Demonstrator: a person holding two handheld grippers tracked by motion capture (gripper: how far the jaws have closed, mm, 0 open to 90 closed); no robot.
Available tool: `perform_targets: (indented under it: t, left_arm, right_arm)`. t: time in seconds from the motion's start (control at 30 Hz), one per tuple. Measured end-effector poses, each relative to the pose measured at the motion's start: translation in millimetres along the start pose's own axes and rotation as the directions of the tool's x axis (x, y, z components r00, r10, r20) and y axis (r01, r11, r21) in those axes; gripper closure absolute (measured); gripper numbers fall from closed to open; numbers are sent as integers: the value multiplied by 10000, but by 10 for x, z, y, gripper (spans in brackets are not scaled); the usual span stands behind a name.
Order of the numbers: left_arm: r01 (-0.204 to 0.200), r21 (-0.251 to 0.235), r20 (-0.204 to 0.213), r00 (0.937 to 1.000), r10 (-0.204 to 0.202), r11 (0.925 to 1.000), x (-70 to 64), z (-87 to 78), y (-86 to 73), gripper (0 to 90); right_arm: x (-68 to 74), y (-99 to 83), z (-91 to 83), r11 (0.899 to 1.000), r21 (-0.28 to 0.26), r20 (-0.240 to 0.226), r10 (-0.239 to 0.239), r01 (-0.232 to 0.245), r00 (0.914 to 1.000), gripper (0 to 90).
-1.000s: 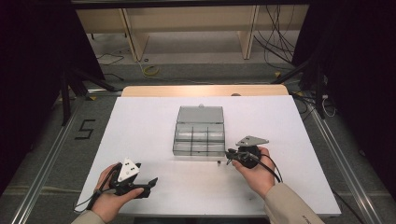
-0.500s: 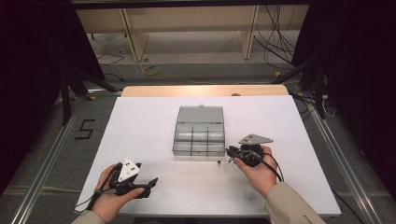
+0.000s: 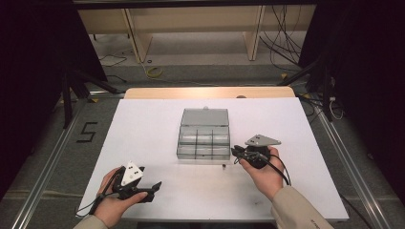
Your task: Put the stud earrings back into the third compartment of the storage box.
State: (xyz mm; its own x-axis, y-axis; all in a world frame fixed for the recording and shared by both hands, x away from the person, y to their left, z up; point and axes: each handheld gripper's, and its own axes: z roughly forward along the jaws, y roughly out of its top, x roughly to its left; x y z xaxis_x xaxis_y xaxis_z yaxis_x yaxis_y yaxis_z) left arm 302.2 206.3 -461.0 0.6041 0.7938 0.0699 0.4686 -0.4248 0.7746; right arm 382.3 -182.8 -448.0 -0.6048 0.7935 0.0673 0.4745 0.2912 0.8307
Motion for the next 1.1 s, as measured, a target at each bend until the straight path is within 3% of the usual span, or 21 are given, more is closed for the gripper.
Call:
perform_targets:
  t: [0.67,1.1]
  left_arm:
    - [-14,21,-36,10000,14,10000,-2,16,3,197]
    - [13,2,-54,10000,-13,10000,5,8,0,198]
  right_arm:
    - [-61,199,16,9975,-698,168,-45,57,9998,796]
    - [-102,302,165,9975,-708,218,-13,29,9998,795]
